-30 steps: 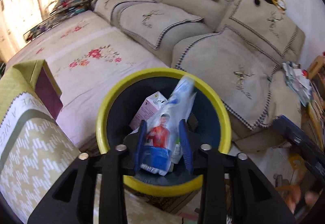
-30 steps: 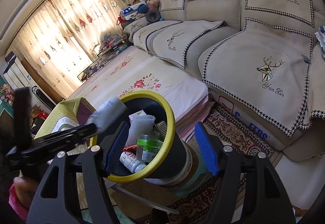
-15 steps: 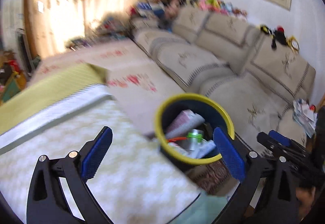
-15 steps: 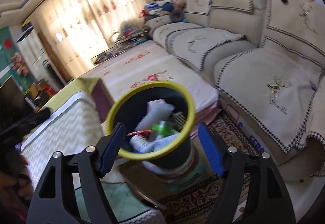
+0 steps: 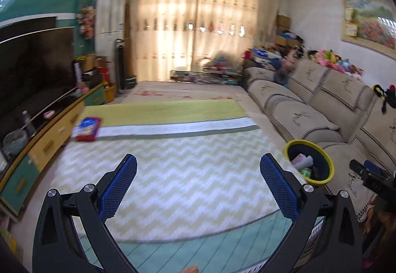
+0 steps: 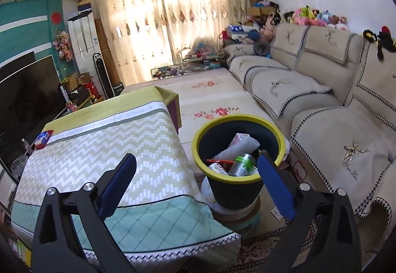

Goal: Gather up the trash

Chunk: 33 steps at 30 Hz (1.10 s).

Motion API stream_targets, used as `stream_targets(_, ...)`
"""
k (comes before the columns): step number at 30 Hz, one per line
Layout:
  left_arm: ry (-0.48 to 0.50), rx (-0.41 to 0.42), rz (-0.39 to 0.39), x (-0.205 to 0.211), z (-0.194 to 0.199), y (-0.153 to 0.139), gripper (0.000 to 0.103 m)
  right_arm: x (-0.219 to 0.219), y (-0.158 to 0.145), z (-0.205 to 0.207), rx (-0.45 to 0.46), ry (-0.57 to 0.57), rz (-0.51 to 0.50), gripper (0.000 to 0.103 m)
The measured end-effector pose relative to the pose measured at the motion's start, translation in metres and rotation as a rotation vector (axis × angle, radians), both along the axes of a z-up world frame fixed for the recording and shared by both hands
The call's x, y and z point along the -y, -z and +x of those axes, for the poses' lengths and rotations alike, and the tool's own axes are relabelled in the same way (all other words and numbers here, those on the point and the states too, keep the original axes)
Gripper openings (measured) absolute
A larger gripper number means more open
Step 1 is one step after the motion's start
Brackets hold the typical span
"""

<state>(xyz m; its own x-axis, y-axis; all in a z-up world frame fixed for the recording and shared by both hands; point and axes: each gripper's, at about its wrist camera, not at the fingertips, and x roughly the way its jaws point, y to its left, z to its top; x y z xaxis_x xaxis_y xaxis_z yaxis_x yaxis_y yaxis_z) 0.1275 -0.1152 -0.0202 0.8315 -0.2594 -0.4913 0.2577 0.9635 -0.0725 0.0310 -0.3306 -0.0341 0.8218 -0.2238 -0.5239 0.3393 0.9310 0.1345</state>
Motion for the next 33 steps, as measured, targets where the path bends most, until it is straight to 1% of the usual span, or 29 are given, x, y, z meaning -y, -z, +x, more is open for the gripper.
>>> stream_targets(2, -0.032, 0.022, -0.007, -0.022, -0.019, -0.003, 0.098, -0.008, -0.005, -0.009, 0.014, -0.003, -0.012, 0.096)
stream_targets(6, -0.071, 0.063, -0.037, -0.049, -0.054, -0.005, 0.098, -0.021, -0.012, -0.024, 0.044, -0.018, -0.040, 0.096)
stream_targets(10, -0.076, 0.063, -0.062, -0.058, -0.078, -0.003, 0.098, -0.035, -0.015, -0.035, 0.052, -0.038, -0.060, 0.096)
stream_targets(14, -0.086, 0.073, -0.055, -0.064, -0.098, 0.000, 0.098, -0.038, -0.016, -0.034, 0.054, -0.038, -0.059, 0.096)
stream_targets(17, -0.102, 0.074, -0.048, -0.067, -0.100, 0.000, 0.098, -0.038, -0.014, -0.030, 0.051, -0.037, -0.053, 0.096)
stream_targets(19, -0.107, 0.064, -0.061, -0.069, -0.098, 0.001, 0.098, -0.040, -0.012, -0.026, 0.041, -0.044, -0.054, 0.096)
stream_targets(26, -0.103, 0.046, -0.063, -0.066, -0.091, 0.004, 0.098, -0.045, -0.010, -0.024, 0.035, -0.056, -0.065, 0.096)
stream_targets(33, -0.094, 0.055, -0.057, -0.060, -0.089, 0.000, 0.098, -0.046, -0.010, -0.024, 0.033, -0.058, -0.065, 0.096)
